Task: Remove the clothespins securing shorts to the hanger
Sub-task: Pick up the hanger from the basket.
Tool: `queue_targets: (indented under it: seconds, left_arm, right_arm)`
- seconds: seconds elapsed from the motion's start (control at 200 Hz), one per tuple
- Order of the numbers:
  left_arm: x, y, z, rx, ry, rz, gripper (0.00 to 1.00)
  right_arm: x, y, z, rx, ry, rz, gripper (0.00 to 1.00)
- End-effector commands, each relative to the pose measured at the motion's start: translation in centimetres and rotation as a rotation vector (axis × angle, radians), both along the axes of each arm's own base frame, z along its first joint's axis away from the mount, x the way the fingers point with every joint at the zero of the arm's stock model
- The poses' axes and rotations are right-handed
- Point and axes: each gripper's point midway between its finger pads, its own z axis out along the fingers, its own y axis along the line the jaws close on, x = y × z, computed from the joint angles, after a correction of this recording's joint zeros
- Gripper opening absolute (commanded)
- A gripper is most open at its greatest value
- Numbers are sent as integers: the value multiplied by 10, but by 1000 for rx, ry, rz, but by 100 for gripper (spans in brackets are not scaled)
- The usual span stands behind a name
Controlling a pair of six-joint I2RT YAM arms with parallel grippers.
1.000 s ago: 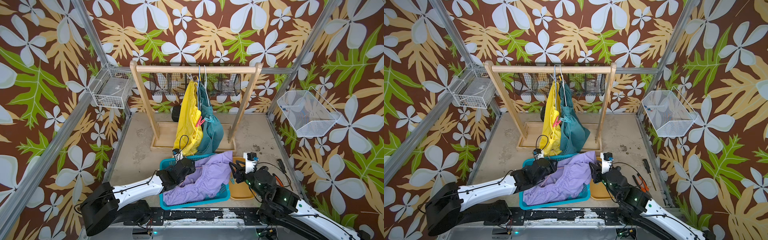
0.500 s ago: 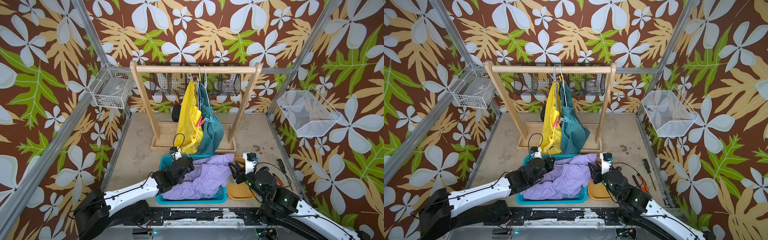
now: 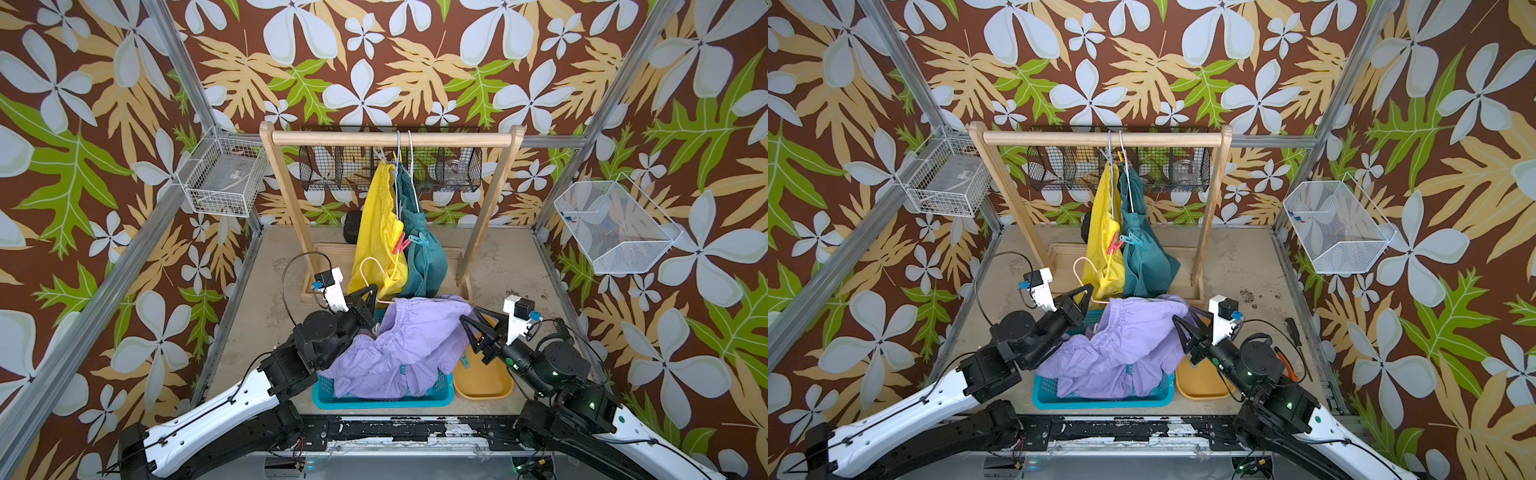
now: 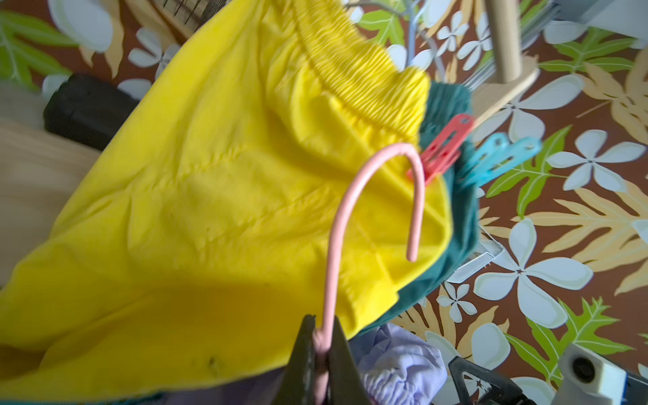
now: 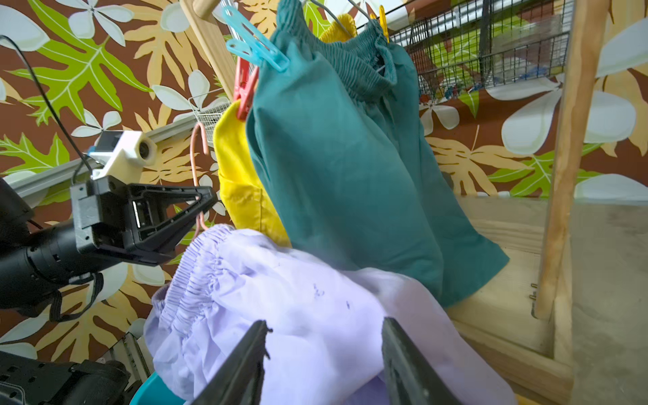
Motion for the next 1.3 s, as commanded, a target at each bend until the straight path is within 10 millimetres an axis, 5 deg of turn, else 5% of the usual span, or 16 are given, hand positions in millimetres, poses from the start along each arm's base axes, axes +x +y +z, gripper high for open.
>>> queue_targets:
  seconds: [0.0,0.21,0.55,0.971,1.296]
  left_arm:
    - [-13,-7,46,127,-260,-67,0]
    - [-34,-14,83,242,-497,-136,0]
    - [-38,-20,86,321,-555,-164,0]
    - [-11,-14,61,280,-436,-42,0]
    - [-9,2,61,169,-384,21,0]
  right_arm:
    - [-4,7,22,3,-76,43,54]
    - [-10,12,52,37,-165,84,55]
    - [-17,33,83,-33,-232,173,55]
    - [-29,79,77,-84,-201,92,54]
    - [-15,98,57,-123,-128,-70,52]
